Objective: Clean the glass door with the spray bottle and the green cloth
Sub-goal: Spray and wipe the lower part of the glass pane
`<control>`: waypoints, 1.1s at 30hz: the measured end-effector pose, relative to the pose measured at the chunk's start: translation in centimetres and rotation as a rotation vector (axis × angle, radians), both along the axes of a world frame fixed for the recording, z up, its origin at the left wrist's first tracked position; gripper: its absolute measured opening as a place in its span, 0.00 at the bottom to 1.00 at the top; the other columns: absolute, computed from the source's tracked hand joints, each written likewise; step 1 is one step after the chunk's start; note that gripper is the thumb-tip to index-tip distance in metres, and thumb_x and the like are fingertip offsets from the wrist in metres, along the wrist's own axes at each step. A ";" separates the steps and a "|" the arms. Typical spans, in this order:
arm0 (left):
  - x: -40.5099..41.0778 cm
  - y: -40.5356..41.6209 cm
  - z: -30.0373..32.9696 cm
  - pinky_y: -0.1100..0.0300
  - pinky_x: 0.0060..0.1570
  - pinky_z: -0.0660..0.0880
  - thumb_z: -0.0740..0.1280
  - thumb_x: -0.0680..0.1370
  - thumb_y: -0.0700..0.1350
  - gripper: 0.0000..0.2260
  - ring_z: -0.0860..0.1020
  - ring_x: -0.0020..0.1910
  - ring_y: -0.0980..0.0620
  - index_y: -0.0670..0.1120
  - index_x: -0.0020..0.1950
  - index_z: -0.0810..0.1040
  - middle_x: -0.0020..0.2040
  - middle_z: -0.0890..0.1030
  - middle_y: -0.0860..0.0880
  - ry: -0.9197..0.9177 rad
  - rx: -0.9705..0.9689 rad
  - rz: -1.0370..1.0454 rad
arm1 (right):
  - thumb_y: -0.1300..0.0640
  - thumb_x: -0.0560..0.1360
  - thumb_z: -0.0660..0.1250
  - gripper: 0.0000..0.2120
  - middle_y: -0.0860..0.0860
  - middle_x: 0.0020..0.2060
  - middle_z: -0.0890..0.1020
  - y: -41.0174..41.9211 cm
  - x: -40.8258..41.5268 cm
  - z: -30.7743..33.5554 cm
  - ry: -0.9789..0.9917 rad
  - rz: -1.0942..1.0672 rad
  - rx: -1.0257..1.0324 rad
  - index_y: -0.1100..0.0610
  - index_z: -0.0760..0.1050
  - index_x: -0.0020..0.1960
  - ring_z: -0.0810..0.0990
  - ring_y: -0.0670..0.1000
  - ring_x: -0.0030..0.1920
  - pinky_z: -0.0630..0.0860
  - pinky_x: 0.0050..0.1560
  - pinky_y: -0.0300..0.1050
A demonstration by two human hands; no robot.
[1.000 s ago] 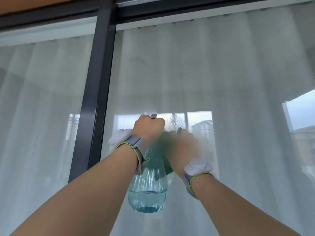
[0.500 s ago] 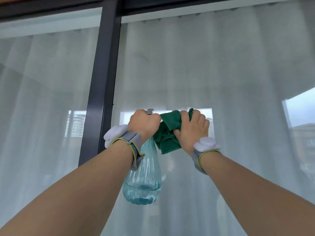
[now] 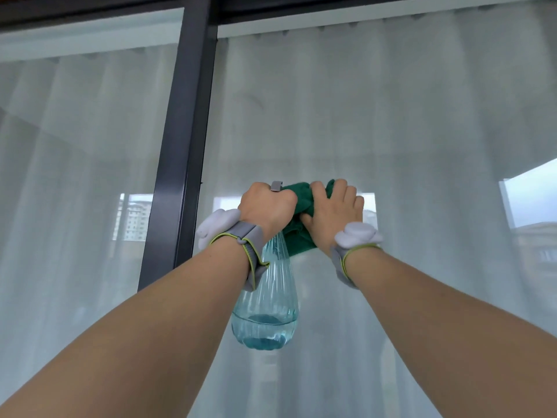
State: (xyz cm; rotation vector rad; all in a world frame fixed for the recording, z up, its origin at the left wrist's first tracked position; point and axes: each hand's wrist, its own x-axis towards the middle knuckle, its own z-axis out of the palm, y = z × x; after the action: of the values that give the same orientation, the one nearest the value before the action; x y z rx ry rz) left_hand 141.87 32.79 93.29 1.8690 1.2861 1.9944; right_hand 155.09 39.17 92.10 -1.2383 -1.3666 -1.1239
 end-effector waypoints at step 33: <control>-0.1 -1.5 1.0 0.58 0.33 0.62 0.64 0.76 0.40 0.03 0.70 0.38 0.43 0.41 0.43 0.72 0.41 0.74 0.44 -0.015 0.006 0.022 | 0.47 0.73 0.64 0.22 0.60 0.57 0.66 -0.2 1.5 1.9 0.303 0.043 0.024 0.54 0.63 0.61 0.65 0.60 0.54 0.61 0.53 0.52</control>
State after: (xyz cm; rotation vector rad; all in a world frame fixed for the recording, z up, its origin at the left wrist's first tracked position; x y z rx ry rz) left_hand 141.81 31.31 94.32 1.8474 1.3035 2.0215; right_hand 156.64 38.93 94.00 -1.2962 -1.1416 -0.8787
